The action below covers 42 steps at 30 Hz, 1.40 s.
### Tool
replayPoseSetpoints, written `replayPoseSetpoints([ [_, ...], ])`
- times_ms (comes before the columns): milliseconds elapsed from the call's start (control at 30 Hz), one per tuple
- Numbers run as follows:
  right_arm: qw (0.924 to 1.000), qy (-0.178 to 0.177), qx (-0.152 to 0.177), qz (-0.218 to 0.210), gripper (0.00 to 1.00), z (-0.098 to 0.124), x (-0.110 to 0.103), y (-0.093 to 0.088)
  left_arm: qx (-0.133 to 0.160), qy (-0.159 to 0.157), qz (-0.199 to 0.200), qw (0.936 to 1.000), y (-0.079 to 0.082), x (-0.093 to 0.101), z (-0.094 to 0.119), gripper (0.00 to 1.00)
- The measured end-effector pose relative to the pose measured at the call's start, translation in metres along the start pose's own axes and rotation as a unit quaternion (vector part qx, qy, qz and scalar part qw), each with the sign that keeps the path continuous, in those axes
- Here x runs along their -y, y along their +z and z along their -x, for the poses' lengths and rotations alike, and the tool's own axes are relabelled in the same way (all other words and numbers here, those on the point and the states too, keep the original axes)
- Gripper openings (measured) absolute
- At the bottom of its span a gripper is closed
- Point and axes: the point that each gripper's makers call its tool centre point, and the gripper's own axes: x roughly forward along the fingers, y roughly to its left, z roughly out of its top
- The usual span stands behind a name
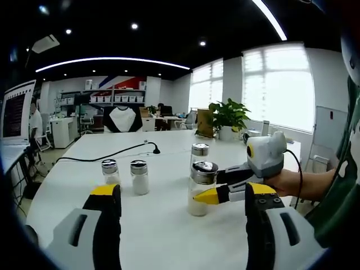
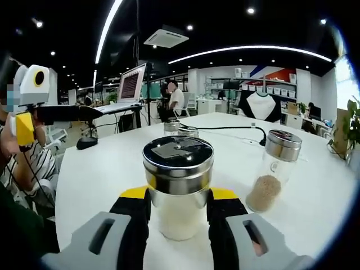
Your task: Rotate the seasoning bottle until the label or dispensing opening points toward the visible target arrow and the bottle remains upright within the marked orientation range
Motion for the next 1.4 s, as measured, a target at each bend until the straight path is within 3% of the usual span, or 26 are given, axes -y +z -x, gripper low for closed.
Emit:
replayPoseSetpoints([
  [567,0.9943,-0.103,0.000,-0.026,0.38,0.0011,0.0029,-0.0014,-0.002,0.002,0.005,1.0000,-0.0014,0.0004,0.0013,0.96],
  [700,0.9926,-0.118,0.002,-0.029,0.38,0.0013,0.0042,-0.0016,-0.019,0.017,-0.034,0.9991,-0.0042,-0.0023,0.0015,0.96],
  [867,0.9902,-0.136,0.004,-0.032,0.38,0.0015,0.0064,-0.0022,-0.013,0.010,-0.025,0.9996,-0.0031,-0.0001,0.0004,0.96],
  [1300,0.9911,-0.131,-0.004,-0.024,0.39,0.0007,0.0072,-0.0028,-0.012,0.007,-0.015,0.9998,-0.0053,0.0004,0.0015,0.96],
  [1333,0.9907,-0.134,-0.019,-0.014,0.40,0.0011,0.0082,-0.0060,-0.013,0.007,-0.015,0.9998,-0.0055,0.0000,0.0018,0.96],
  [1400,0.9913,-0.130,-0.013,-0.012,0.52,0.0005,0.0075,-0.0039,-0.012,0.008,-0.015,0.9998,-0.0055,-0.0006,0.0023,0.96],
])
